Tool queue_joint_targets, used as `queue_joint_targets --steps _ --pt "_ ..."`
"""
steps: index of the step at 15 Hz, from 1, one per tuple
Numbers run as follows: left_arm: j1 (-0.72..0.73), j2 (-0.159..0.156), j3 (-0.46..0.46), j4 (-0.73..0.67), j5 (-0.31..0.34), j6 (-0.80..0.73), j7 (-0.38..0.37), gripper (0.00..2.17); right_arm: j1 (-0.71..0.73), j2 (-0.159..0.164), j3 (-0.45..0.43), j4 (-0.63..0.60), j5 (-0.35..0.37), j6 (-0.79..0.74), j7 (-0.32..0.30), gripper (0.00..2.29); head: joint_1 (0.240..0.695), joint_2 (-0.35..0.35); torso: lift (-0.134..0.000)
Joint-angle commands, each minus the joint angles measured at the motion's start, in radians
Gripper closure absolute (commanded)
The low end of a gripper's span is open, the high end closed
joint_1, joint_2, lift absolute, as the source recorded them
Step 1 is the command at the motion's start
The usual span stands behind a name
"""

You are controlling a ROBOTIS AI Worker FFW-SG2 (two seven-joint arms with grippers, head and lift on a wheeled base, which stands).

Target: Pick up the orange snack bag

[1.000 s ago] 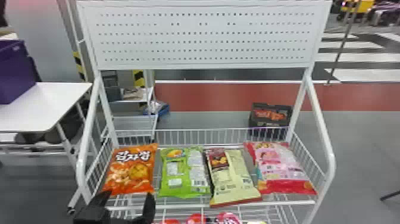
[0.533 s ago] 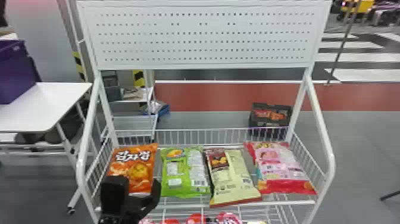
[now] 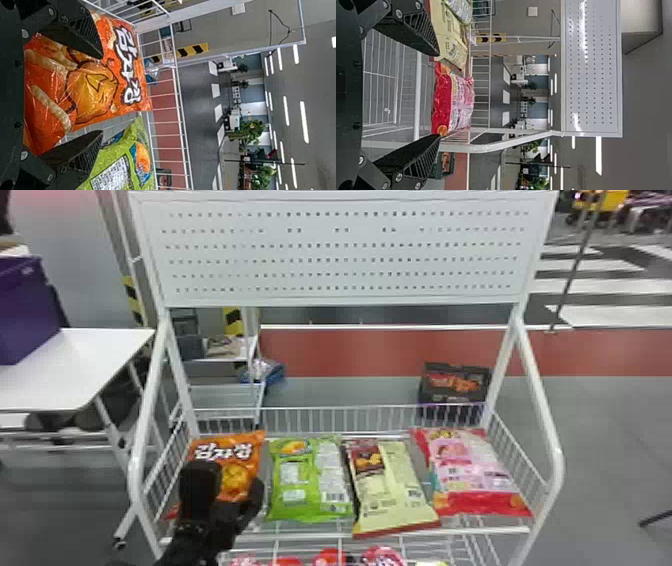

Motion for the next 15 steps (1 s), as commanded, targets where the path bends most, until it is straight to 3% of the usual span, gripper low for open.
queue_joint_targets --steps 1,4,5,6,7,15 --pt "-0.003 0.000 0.009 0.011 0.004 0.027 -0.015 0.55 0.001 0.000 0.000 -0.001 0.001 0.000 0.001 0.17 0.499 0.000 0.000" --pt "-0.012 0.000 0.013 0.026 0.004 0.030 -0.025 0.73 0.004 -0.002 -0.002 -0.007 0.001 0.000 0.000 0.17 0.499 0.000 0.000" --pt "-0.012 0.000 0.014 0.026 0.007 0.030 -0.025 0.91 0.002 -0.002 -0.003 -0.007 0.001 0.000 0.000 0.17 0.499 0.000 0.000" --pt "-0.012 -0.001 0.013 0.026 0.010 0.030 -0.011 1.30 0.002 -0.002 -0.003 -0.007 0.000 0.000 0.000 0.17 0.499 0.000 0.000" --pt "-0.010 -0.001 0.014 0.024 0.015 0.030 -0.008 1.45 0.002 -0.002 -0.003 -0.007 0.000 0.000 0.000 0.17 0.499 0.000 0.000" --pt "0.040 0.002 0.025 -0.068 0.032 0.027 -0.005 1.56 -0.009 -0.009 -0.003 -0.002 -0.011 0.000 0.000 0.17 0.499 0.000 0.000"
